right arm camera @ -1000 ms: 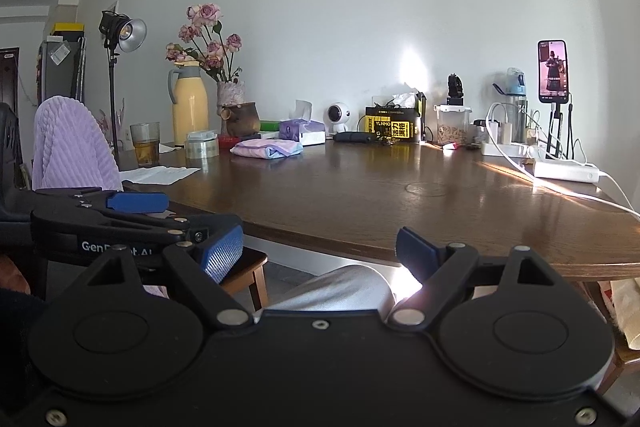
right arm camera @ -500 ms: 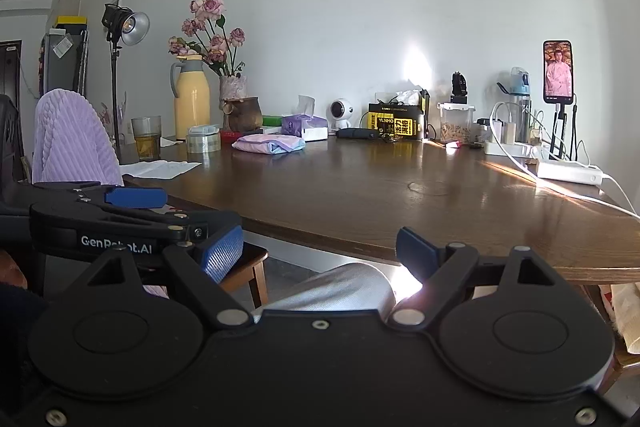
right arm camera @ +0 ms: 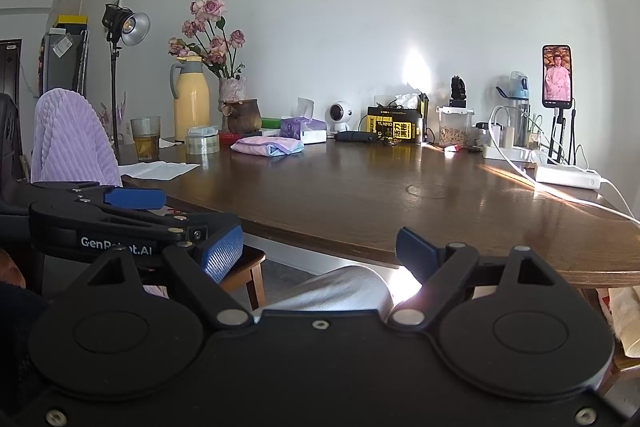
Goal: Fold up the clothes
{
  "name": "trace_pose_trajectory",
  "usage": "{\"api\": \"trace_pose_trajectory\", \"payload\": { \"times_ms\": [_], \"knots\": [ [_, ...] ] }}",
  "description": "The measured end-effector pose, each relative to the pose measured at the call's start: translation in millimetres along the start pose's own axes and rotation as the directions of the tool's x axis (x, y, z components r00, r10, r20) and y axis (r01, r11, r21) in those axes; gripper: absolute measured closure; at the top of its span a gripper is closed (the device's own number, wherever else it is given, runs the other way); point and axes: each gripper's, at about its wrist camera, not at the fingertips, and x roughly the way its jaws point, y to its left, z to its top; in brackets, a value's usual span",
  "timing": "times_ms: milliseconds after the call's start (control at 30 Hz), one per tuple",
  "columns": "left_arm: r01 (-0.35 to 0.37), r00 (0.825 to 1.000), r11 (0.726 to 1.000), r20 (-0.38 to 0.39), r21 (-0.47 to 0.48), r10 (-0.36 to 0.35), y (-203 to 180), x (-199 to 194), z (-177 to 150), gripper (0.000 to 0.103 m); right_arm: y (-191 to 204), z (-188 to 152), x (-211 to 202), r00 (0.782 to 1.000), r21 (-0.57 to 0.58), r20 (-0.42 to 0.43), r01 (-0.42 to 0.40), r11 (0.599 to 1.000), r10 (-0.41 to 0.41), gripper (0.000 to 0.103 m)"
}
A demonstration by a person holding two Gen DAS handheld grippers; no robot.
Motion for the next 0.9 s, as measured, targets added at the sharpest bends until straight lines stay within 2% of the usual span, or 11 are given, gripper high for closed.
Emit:
{"api": "trace_pose_trajectory", "payload": {
  "times_ms": [900],
  "knots": [
    [-0.005, 1.0, 1.0, -0.013, 0.008, 0.006, -1.5, 2.3, -1.3, 0.0, -1.4, -8.7, 0.0, 1.0, 0.003, -0.006, 0.002, 1.0, -0.002, 0.015]
  ]
}}
